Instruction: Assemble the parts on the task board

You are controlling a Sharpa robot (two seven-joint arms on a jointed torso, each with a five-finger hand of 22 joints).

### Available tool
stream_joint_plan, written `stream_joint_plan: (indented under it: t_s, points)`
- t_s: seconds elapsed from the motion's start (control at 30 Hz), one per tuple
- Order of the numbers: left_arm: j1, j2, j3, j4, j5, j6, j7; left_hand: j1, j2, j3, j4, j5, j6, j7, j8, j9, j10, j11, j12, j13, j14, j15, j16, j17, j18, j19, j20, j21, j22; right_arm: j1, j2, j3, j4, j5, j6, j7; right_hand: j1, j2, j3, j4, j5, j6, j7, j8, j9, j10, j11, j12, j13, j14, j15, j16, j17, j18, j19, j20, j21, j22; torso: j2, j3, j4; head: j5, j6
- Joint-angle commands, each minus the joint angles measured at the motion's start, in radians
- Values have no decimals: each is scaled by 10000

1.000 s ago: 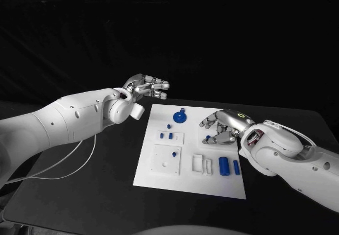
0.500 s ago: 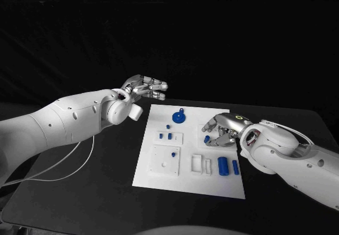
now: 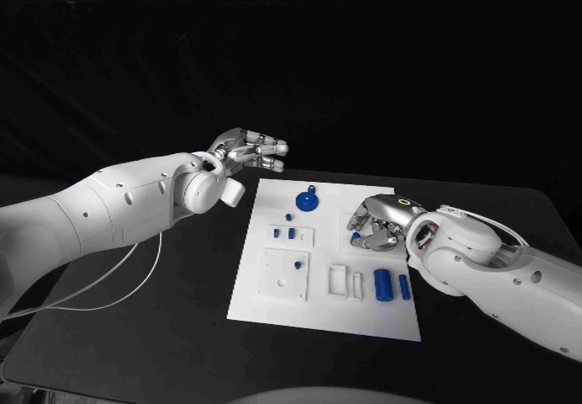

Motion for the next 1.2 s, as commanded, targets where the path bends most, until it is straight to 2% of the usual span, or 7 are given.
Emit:
stream_joint_plan:
  t_s: [0.03, 0.53, 0.77, 0.87, 0.97, 1.13, 1.2]
  points:
    - [-2, 8, 8, 19, -18, 158, 49, -36, -55, -1, 49, -13, -9, -6, -3, 11, -63, 24, -2, 12, -64, -1, -25, -1, -86, -61, 13, 35, -9, -4, 51, -3, -55, -229, 196, -65, -118, -14, 131, -21, -65, 124, 3, -3, -6, 113, 8, -53, -14, 72, -19, 48, 17, -172, 380, -88, 59, 1, 0, 5, -4, 12, -11]
    - [-3, 11, 7, 15, -18, 167, 21, -54, -52, -12, 71, -18, -12, -10, -5, 11, -64, 25, -1, 13, -73, 2, -29, 2, -90, -69, 15, 60, -57, -8, 185, -96, -210, -338, 448, -84, -163, 10, 320, -81, -98, 282, 11, -4, -4, 181, -1, -72, -14, 56, -23, 38, 39, -187, 355, -97, 96, -18, -2, 11, 1, 18, -57]
    - [-3, 0, 7, 10, -18, 156, 1, -45, -58, -9, 72, -25, -19, -7, -6, 10, -68, 28, 0, 13, -98, 11, -34, -2, -92, -83, 21, 59, -72, -9, 190, -184, -228, -488, 625, -168, 95, 151, 1162, -369, -789, 500, 6, 4, 17, 490, -69, -41, -14, 19, -61, 60, 80, -184, 287, -132, 200, 151, -1, 8, -18, 27, -73]
    - [-3, 0, 6, 11, -18, 159, 0, -45, -58, -9, 72, -25, -19, -7, -6, 10, -68, 28, 0, 13, -98, 11, -34, -2, -92, -83, 21, 59, -72, -9, 202, -204, -227, -560, 633, -189, 146, 237, 1324, -433, -1021, 687, -43, 15, 36, 806, -165, 21, -3, 19, -107, 76, 101, -206, 251, -165, 260, 261, 0, 8, -12, 22, -75]
    - [-3, -1, 6, 11, -18, 161, 0, -45, -58, -9, 72, -25, -19, -7, -6, 10, -68, 28, 0, 13, -98, 11, -34, -2, -92, -83, 21, 59, -72, -10, 228, -221, -223, -665, 575, -204, 253, 446, 1356, -501, -1248, 987, -119, 36, 85, 1246, -316, 121, 12, 25, -215, 89, 128, -242, 218, -250, 326, 384, 1, 9, -8, 24, -86]
    - [-3, -10, 6, 11, -18, 162, -1, -45, -58, -9, 72, -25, -19, -7, -6, 10, -68, 28, 0, 13, -98, 11, -34, -2, -92, -83, 21, 59, -72, -19, 259, -233, -225, -752, 240, -172, 271, 811, 1444, -571, -1319, 1305, -207, 22, 150, 1749, -488, 173, 33, 50, -355, 58, 158, -358, 197, -399, 392, 539, 1, 11, -8, 23, -92]
    - [-3, -12, 6, 10, -18, 160, -2, -45, -58, -9, 72, -25, -19, -7, -6, 10, -68, 28, 0, 13, -98, 11, -34, -2, -92, -83, 21, 59, -72, -23, 270, -236, -216, -763, 29, -151, 171, 831, 1591, -624, -1315, 1411, -242, 16, 188, 1874, -528, 155, 35, 79, -392, 41, 178, -406, 205, -455, 397, 582, 1, 11, -9, 27, -103]
